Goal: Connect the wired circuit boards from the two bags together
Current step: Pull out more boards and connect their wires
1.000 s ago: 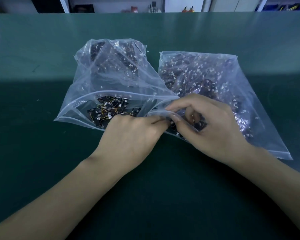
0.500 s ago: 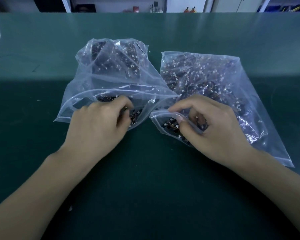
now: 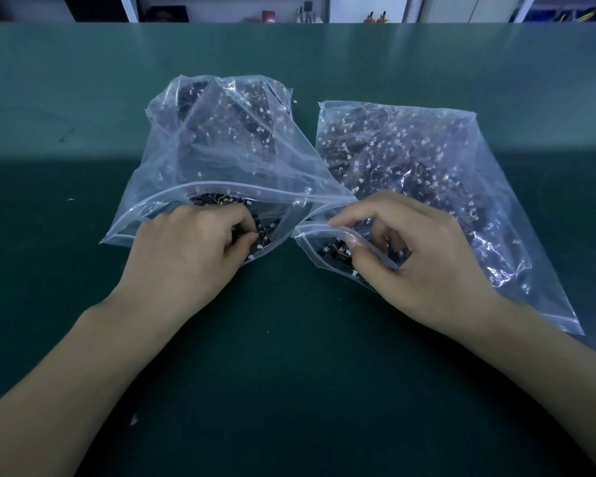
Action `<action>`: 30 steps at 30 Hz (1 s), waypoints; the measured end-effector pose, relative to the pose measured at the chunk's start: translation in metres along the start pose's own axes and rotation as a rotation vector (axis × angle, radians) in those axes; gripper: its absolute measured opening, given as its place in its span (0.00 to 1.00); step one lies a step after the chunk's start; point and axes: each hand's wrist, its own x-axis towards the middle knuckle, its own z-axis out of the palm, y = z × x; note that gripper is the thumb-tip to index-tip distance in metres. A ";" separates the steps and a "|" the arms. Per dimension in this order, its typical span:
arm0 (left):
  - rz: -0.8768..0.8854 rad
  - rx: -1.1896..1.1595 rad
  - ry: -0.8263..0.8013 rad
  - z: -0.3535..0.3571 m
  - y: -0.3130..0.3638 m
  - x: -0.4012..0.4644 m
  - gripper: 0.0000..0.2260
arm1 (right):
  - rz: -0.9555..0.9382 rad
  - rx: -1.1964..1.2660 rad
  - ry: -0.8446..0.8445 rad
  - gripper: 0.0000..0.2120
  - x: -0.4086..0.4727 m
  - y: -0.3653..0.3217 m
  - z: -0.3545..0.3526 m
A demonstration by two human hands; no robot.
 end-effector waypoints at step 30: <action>-0.001 -0.236 0.008 -0.006 0.007 0.000 0.05 | 0.043 0.036 -0.013 0.13 -0.001 0.002 0.001</action>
